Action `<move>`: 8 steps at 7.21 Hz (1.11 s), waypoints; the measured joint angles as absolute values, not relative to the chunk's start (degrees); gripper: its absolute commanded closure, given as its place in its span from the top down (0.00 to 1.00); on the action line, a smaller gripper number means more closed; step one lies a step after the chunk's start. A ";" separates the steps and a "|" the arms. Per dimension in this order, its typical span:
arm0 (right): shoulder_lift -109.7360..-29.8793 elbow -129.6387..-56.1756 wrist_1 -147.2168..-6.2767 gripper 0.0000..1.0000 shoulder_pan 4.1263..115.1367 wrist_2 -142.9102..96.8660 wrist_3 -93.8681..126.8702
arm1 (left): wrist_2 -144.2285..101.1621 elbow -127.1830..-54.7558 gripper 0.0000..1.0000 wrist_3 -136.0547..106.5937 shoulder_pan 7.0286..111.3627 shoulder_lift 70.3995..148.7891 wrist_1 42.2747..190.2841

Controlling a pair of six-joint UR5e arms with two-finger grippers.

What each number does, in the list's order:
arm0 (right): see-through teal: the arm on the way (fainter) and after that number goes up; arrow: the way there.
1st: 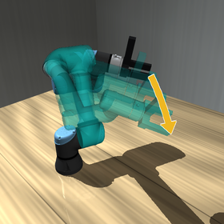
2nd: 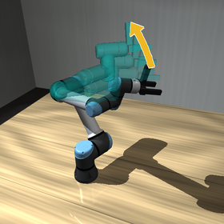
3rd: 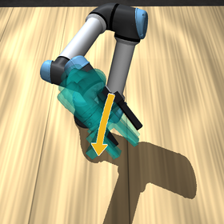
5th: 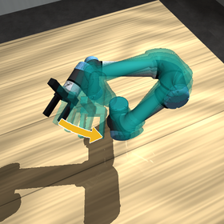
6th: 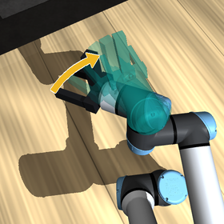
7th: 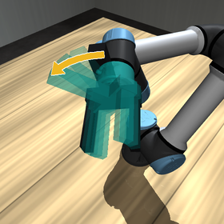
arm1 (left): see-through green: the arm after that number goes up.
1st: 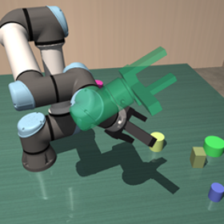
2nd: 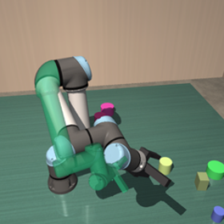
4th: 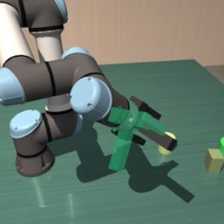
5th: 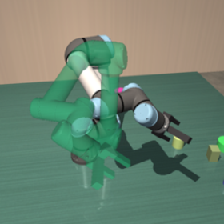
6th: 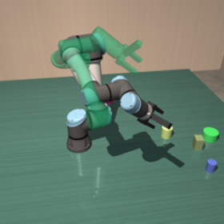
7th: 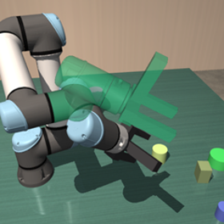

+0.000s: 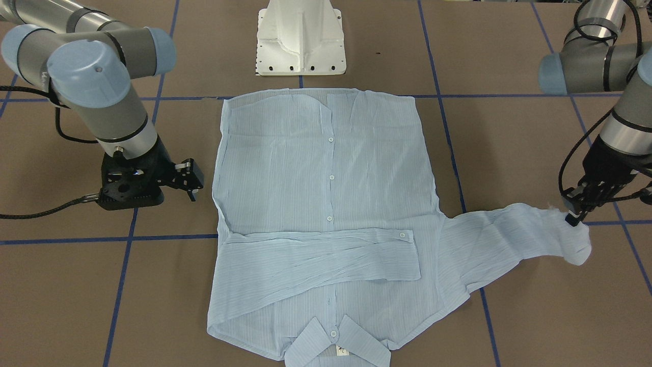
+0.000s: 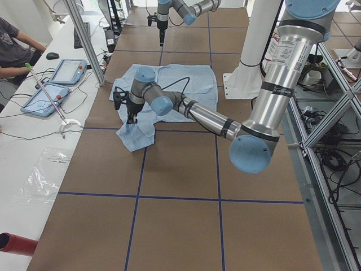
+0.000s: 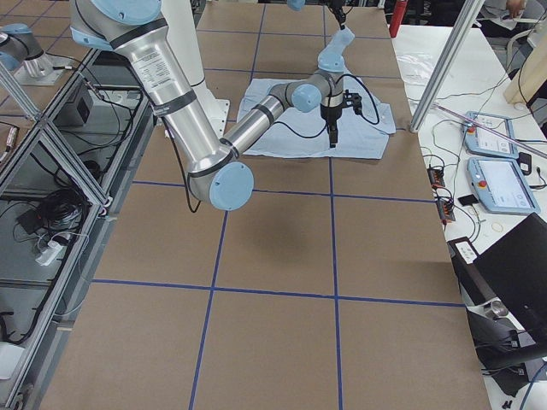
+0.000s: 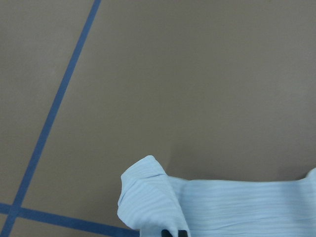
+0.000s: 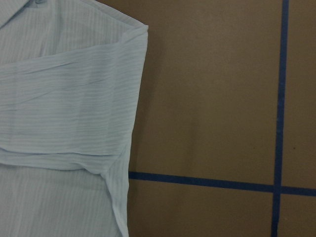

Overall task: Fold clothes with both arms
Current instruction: 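Fold the other sleeve across the shirt with the left gripper while the right gripper withdraws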

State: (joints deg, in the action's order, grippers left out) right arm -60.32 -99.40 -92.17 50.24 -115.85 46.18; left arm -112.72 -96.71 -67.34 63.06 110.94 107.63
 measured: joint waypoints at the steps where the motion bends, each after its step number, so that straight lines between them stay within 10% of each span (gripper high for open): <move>1: -63.60 -100.68 -92.12 1.00 52.04 -117.20 42.92 | -112.74 -96.56 0.00 -73.75 60.73 116.98 103.52; 5: -70.01 -102.20 -91.57 1.00 55.85 -119.65 34.88 | -112.66 -85.32 0.00 -102.36 53.49 139.49 101.37; 8: -70.15 -102.00 -91.40 1.00 55.88 -119.55 34.64 | -108.97 -82.04 0.00 -109.76 46.88 138.55 107.77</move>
State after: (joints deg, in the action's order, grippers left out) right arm -70.15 -102.00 -91.40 55.88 -119.55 34.64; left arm -108.97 -82.04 -109.76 46.88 138.55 107.77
